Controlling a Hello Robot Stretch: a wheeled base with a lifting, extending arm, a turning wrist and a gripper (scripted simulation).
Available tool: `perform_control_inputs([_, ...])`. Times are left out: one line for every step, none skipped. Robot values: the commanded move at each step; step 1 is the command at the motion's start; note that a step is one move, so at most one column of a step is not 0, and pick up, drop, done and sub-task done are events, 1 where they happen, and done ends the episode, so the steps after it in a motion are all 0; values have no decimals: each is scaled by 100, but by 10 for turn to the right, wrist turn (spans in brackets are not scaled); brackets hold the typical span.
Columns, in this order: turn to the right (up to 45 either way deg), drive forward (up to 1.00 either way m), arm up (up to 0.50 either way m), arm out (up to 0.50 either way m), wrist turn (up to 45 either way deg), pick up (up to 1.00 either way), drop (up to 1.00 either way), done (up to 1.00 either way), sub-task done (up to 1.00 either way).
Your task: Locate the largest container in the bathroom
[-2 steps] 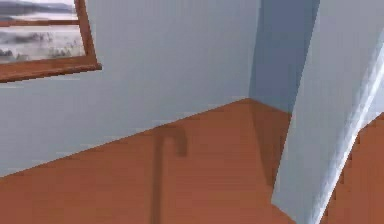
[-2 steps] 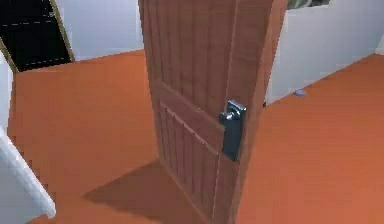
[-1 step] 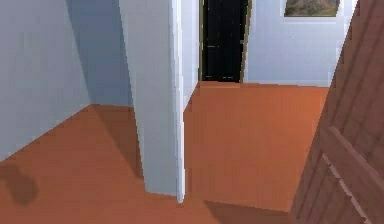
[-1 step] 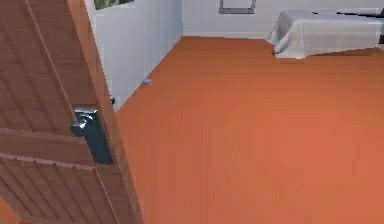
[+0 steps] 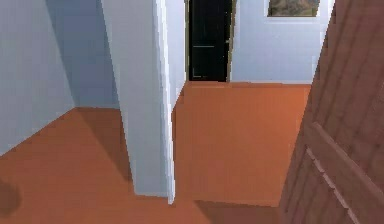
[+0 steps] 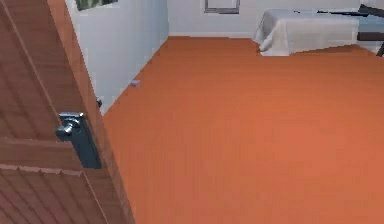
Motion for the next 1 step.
perform_control_inputs([0, 20, 0, 0, 0, 0, 0, 0, 0])
